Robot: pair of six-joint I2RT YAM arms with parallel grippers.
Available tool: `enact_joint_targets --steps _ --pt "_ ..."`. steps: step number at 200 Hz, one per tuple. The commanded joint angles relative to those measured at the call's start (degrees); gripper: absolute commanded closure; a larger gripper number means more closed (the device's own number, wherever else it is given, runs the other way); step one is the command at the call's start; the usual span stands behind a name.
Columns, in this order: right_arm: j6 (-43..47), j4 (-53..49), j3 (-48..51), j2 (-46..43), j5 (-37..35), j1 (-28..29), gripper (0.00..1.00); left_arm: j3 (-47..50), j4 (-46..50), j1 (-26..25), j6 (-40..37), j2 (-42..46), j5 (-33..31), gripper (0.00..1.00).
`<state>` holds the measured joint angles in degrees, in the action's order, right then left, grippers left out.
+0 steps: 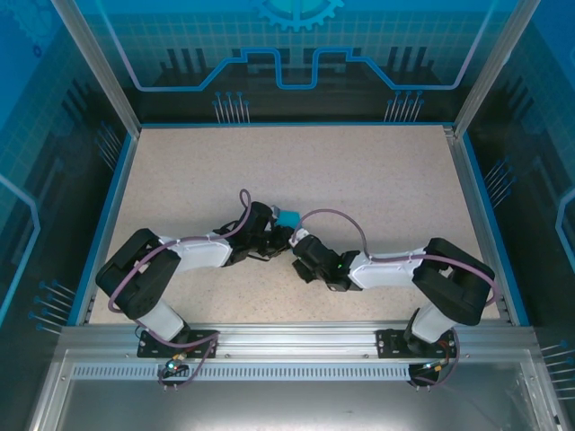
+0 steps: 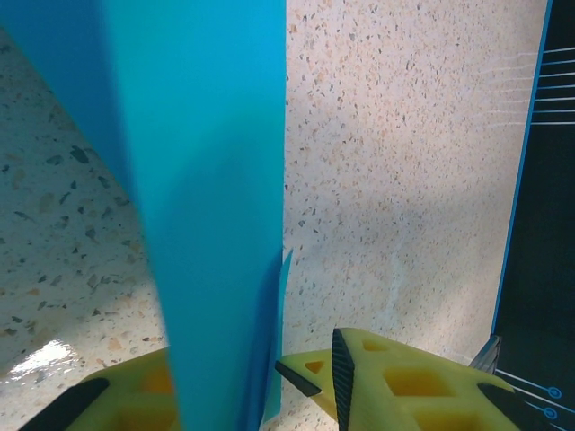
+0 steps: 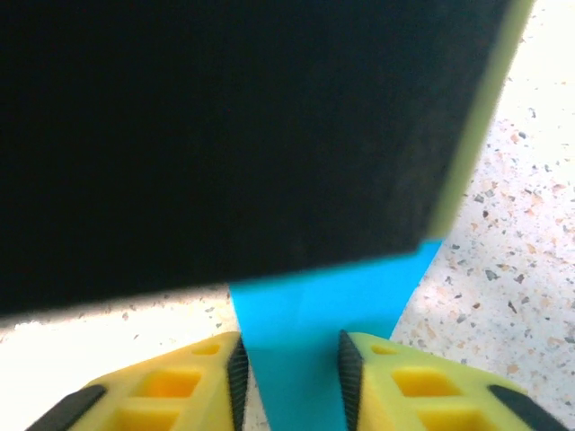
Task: Fold a paper plane with a square sheet of paper (pick it up from the middle)
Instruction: Fold the wing for the fifth time at the center of the table.
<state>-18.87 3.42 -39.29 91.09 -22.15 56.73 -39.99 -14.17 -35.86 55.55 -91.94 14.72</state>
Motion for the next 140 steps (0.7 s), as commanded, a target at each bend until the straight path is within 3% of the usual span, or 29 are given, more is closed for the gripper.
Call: enact_joint_targets --steps 1,44,98,140 --pt "0.68 -1.31 -1.55 1.02 -2.61 1.11 0.75 -1.72 0.46 -0.27 0.02 -0.87 -0.47 0.68" --pt "0.24 -0.86 -1.31 0.76 -2.26 1.16 0.93 -1.34 1.68 0.28 -0.02 1.11 -1.54 0.67" --pt "-2.05 2.54 0.53 -1.16 7.34 -1.43 0.97 0.9 8.96 2.96 -1.86 10.53 -6.72 0.55" --pt "-4.38 7.23 3.47 -2.74 16.69 -5.29 0.97 3.31 13.25 3.51 -2.34 17.45 -11.27 0.51"
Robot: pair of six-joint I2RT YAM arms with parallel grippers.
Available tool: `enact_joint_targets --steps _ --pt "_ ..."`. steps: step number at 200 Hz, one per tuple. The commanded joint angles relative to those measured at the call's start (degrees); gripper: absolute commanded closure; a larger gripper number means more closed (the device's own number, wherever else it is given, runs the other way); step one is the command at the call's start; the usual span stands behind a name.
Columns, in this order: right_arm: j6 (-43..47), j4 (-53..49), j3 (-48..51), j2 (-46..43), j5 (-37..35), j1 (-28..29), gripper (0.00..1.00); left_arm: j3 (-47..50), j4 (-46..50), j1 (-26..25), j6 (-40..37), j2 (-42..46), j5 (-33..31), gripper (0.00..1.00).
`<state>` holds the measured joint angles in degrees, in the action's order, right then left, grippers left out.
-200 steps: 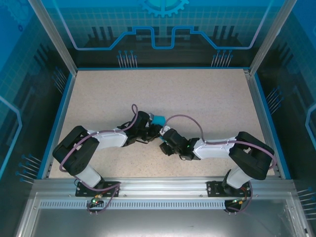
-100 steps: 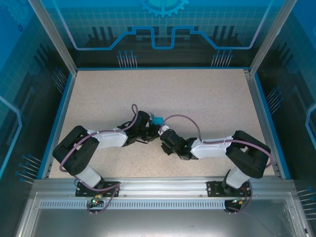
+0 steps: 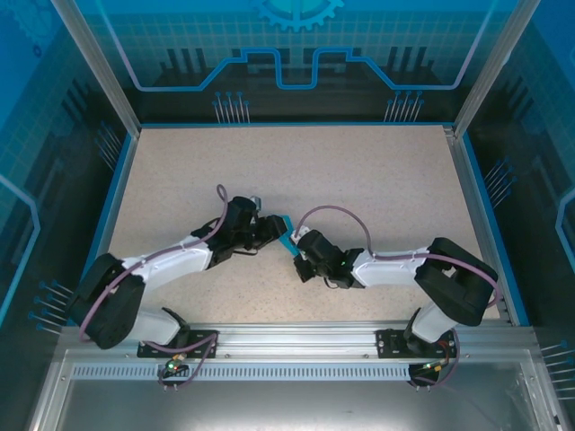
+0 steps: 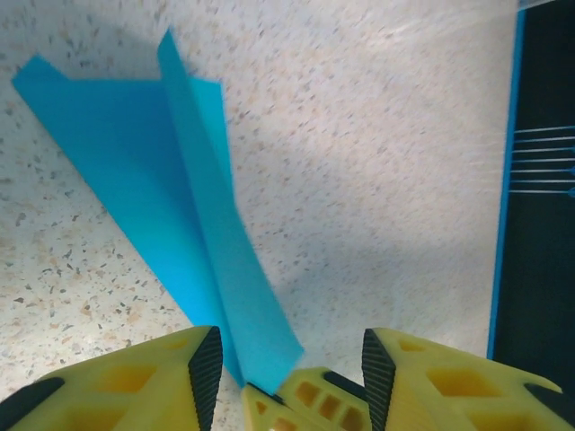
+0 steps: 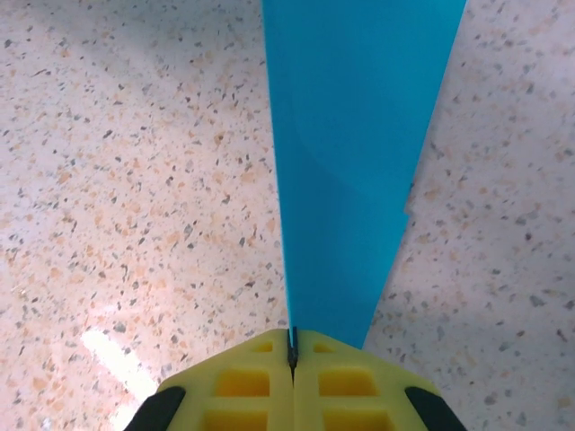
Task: Fold a paper plane with a square sheet of paper (pick it up from the middle)
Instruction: Fold the wing for the fifth time at the center of the table.
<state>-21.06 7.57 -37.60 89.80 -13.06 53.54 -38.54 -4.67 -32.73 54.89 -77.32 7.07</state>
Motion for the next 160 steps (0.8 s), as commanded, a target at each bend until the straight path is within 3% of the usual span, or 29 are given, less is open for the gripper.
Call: enact_joint_targets --steps 1,93,160 --pt "-2.21 3.16 1.81 -1.42 7.87 -2.24 0.97 1.88 3.77 0.38 -1.7 2.89 -3.63 0.51" --pt "-10.4 17.75 7.34 -0.25 27.75 -10.61 0.97 4.05 -0.93 0.35 -2.29 1.44 1.97 0.53" --pt "-15.94 25.72 6.53 7.09 41.0 -14.79 0.98 4.51 -8.65 0.32 -1.83 -4.46 8.63 0.56"
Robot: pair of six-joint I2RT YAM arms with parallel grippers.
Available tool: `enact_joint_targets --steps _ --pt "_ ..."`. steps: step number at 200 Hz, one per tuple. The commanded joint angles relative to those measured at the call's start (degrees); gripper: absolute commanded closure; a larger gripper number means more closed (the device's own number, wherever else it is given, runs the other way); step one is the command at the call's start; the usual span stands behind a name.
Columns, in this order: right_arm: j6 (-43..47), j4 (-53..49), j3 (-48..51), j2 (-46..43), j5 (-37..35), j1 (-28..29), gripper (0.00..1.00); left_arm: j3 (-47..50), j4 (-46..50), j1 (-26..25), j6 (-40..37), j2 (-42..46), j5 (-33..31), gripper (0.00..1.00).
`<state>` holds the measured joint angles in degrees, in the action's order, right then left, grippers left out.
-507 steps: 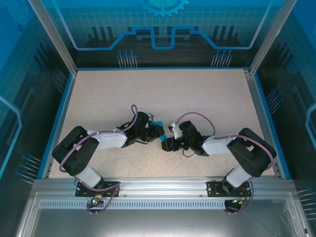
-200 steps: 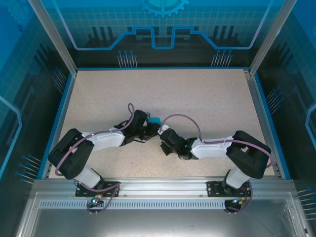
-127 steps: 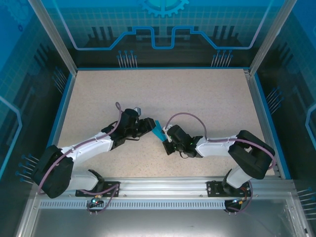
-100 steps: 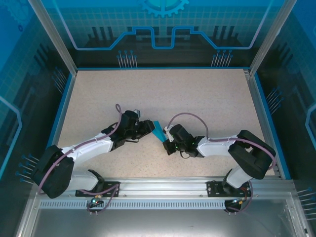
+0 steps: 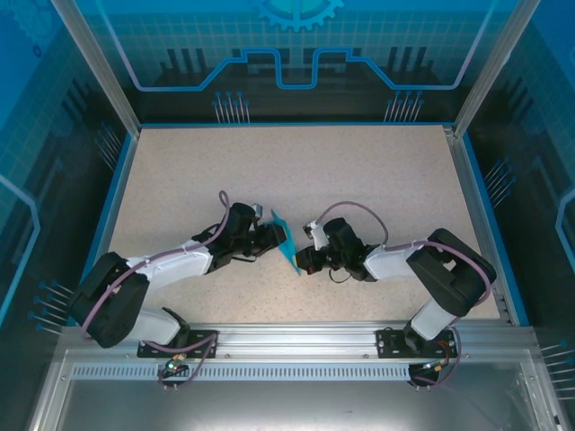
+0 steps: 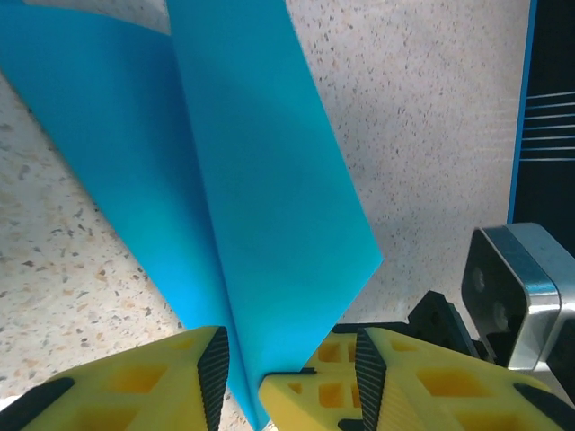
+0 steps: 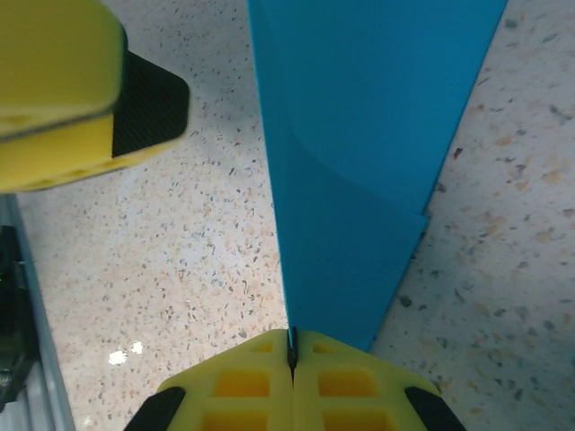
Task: Fold a paper plane with a square sheet of paper (pick it up from the middle)
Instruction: Fold the wing for the fifth time at the center of the table.
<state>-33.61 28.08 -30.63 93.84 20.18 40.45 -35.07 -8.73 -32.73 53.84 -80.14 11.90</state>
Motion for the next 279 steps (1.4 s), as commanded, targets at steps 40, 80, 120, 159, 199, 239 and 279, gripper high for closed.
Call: enact_joint_targets --steps 40,80,120,159,199,239,279 --pt "-7.52 10.66 -0.92 7.38 13.66 -3.71 0.98 1.41 -5.68 0.33 -0.7 -2.98 4.18 0.56" --pt "-8.9 10.2 -2.77 10.56 18.75 -5.77 0.98 0.56 -7.16 0.3 -1.19 -4.22 4.42 0.56" --pt "-9.12 6.94 -5.11 12.54 21.39 -6.62 0.98 -0.66 -10.17 0.38 -1.16 -7.39 5.76 0.55" --pt "-9.17 5.52 -6.12 14.39 22.51 -7.05 0.97 -1.52 -11.23 0.37 -1.67 -8.89 5.45 0.55" --pt "-9.11 3.36 -7.02 14.74 23.17 -7.53 0.97 -1.81 -11.53 0.58 -2.81 -10.36 4.77 0.55" --pt "-8.24 -0.13 -7.65 13.58 21.53 -7.66 0.94 -2.39 -10.54 0.7 -3.57 -12.89 3.58 0.57" --pt "-6.56 -3.69 -7.81 12.59 18.16 -7.03 0.86 -2.46 -10.61 0.74 -2.93 -14.08 2.61 0.58"
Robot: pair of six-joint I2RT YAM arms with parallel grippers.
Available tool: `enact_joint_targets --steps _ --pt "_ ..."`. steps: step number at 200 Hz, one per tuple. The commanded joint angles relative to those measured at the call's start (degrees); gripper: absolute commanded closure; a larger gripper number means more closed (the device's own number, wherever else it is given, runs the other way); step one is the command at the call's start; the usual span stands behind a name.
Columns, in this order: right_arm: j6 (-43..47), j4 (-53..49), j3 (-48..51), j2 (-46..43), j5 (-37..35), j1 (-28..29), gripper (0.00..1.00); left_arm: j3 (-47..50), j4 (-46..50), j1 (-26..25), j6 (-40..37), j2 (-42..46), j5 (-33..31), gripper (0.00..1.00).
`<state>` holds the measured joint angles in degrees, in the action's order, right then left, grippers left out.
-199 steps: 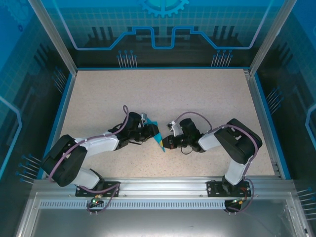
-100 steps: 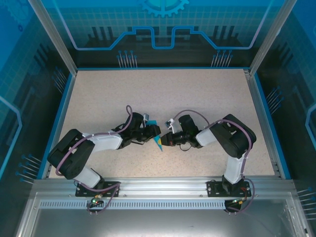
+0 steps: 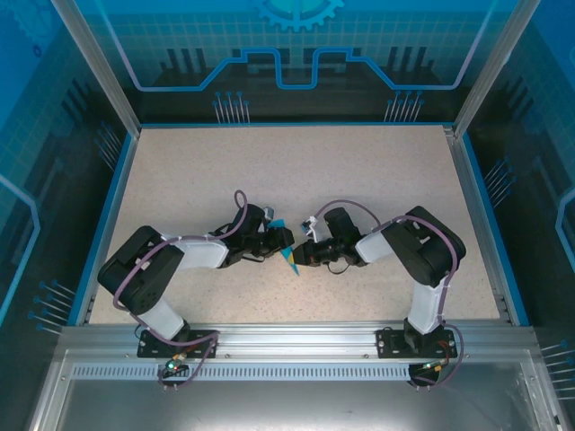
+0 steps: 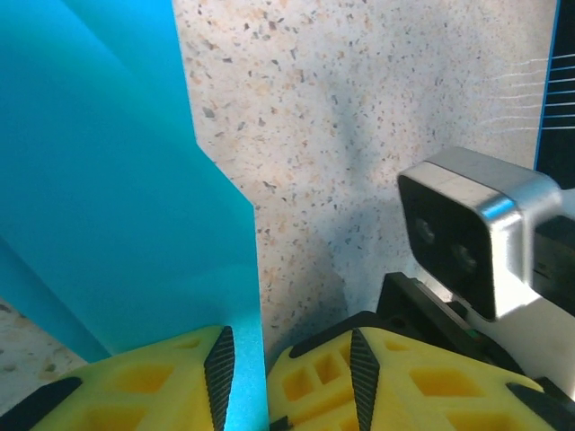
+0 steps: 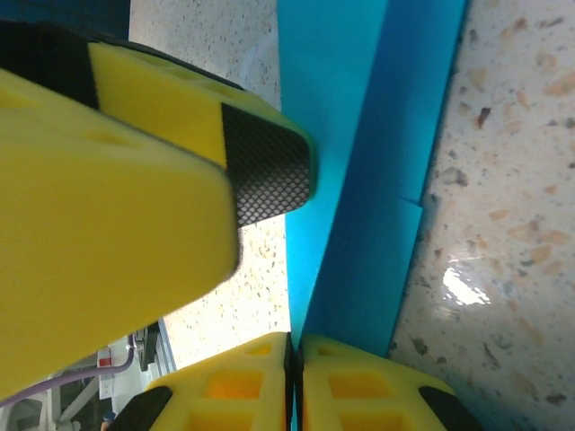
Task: Fold a paper plane with a square sheet of paper (pick it up from the middle)
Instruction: Fold the wing for the fifth time at the center of the table.
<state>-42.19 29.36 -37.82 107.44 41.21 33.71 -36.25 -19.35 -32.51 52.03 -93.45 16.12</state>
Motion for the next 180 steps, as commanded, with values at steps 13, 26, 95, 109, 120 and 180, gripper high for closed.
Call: enact_joint_targets --steps 13,26,95,109,120,180 --pt "3.08 -6.9 -0.93 -1.72 -4.44 0.41 0.82 -1.37 0.43 0.63 -0.98 -0.68 -2.05 0.59" --pt "4.31 -8.21 -1.01 -2.51 -6.24 1.23 0.79 -1.27 0.38 0.7 -0.49 -0.73 -2.4 0.59" --pt "9.91 -13.56 -0.78 -9.29 -18.3 5.53 0.63 -1.4 -0.35 0.78 0.72 -0.33 -1.96 0.59" --pt "10.67 -13.35 0.64 -12.23 -21.56 6.24 0.62 -1.5 -0.32 0.78 0.75 -0.34 -1.86 0.59" --pt "11.53 -13.56 1.71 -14.69 -24.82 6.78 0.61 -1.5 -0.49 0.86 0.89 -0.33 -1.85 0.59" --pt "27.46 -14.24 1.52 -15.67 -48.81 20.42 0.57 -1.4 -1.52 0.89 2.09 0.2 -1.63 0.58"
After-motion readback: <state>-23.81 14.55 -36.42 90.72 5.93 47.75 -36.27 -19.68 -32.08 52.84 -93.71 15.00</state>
